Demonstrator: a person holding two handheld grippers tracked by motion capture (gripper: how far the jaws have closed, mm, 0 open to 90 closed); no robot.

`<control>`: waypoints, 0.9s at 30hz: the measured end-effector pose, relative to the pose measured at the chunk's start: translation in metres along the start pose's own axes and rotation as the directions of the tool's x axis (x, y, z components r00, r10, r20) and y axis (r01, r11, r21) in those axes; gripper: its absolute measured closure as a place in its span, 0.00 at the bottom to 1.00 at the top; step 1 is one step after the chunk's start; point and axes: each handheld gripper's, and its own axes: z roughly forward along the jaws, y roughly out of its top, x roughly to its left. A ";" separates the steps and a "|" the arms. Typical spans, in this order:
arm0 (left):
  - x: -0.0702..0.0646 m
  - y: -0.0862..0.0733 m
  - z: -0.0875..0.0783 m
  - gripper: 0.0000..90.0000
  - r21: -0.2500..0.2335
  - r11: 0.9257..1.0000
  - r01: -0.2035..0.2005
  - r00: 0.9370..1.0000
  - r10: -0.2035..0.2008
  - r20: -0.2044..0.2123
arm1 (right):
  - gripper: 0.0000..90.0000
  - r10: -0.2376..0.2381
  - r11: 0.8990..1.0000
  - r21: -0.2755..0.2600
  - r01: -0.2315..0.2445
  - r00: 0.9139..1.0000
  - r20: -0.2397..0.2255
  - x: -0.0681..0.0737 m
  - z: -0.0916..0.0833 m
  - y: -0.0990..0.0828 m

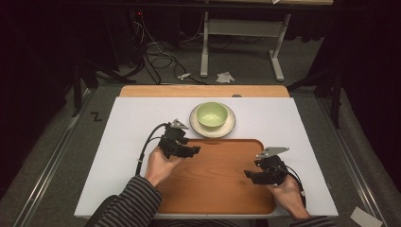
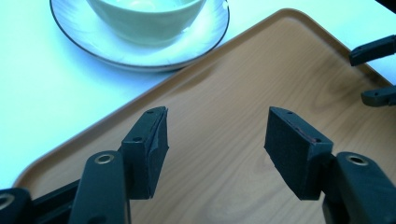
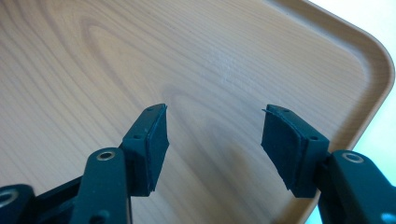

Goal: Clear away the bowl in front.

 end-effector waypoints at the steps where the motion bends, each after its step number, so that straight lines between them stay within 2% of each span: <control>1: 0.000 0.001 0.000 0.43 0.001 1.000 -0.002 1.000 0.002 -0.001 | 0.47 -0.004 1.000 -0.001 0.004 1.000 0.000 0.000 0.000 0.000; 12: -0.002 0.014 0.004 0.43 -0.002 1.000 -0.018 1.000 0.018 -0.003 | 0.47 -0.003 1.000 -0.007 0.003 1.000 -0.001 0.001 0.000 0.000; 17: -0.001 0.022 0.006 0.42 0.000 1.000 -0.026 1.000 0.026 0.012 | 0.47 -0.003 1.000 -0.008 0.003 1.000 -0.004 0.001 -0.001 0.000; 19: 0.000 0.025 0.008 0.42 0.008 0.999 -0.036 0.999 0.036 0.001 | 0.47 0.001 1.000 -0.006 -0.001 1.000 -0.004 0.000 0.000 0.000; 25: 0.006 0.035 0.014 0.43 0.008 1.000 -0.026 1.000 0.026 -0.013 | 0.47 0.002 1.000 -0.010 -0.002 1.000 -0.005 0.001 -0.001 0.000; 27: 0.007 0.039 0.016 0.43 0.018 0.999 -0.040 0.999 0.041 -0.030 | 0.47 0.004 1.000 -0.012 -0.004 1.000 -0.005 0.000 -0.001 0.000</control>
